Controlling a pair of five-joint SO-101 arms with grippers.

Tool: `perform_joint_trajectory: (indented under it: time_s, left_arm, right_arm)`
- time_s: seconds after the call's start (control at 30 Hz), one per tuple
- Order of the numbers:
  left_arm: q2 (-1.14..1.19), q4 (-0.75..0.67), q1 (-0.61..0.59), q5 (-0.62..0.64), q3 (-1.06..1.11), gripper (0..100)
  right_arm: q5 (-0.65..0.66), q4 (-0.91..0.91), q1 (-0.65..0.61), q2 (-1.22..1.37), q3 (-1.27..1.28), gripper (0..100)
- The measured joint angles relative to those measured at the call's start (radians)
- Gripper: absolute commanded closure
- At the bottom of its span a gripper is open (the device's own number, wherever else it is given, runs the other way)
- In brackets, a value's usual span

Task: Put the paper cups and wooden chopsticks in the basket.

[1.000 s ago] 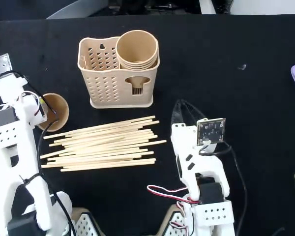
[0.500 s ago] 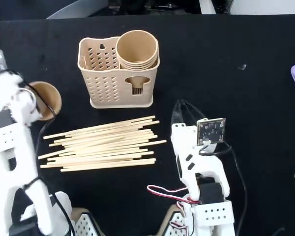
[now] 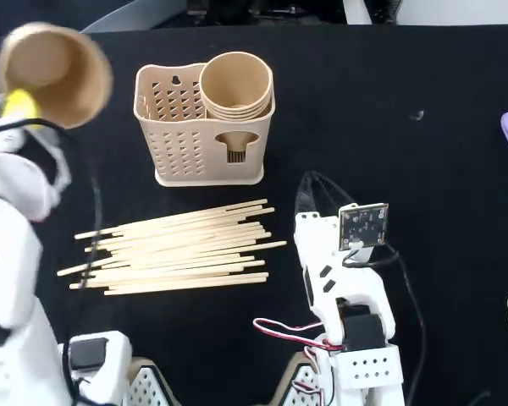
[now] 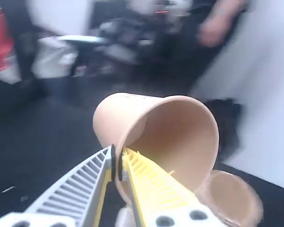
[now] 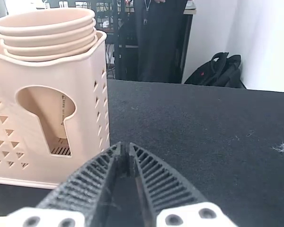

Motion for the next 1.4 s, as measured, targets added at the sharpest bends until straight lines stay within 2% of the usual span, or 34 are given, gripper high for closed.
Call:
perform_joint_trajectory:
  time_s: [0.3,0.5,0.83,1.1,1.4]
  left_arm:
    - [0.055,0.003,0.356,0.006,-0.04,97]
    - [0.218,-0.025,0.5,-0.054,-0.058,97]
    - [0.416,-0.008,0.519,-0.063,-0.253,97]
    - [0.58,-0.003,0.519,-0.063,-0.316,97]
    - [0.609,0.058,0.506,-0.063,-0.338,97]
  right_arm:
    - [0.0,0.0,0.0,0.0,0.0,98.0]
    - [0.0,0.0,0.0,0.0,0.0,98.0]
    - [0.0,0.0,0.0,0.0,0.0,97.9]
    - [0.0,0.0,0.0,0.0,0.0,97.9]
    - [0.0,0.0,0.0,0.0,0.0,97.9]
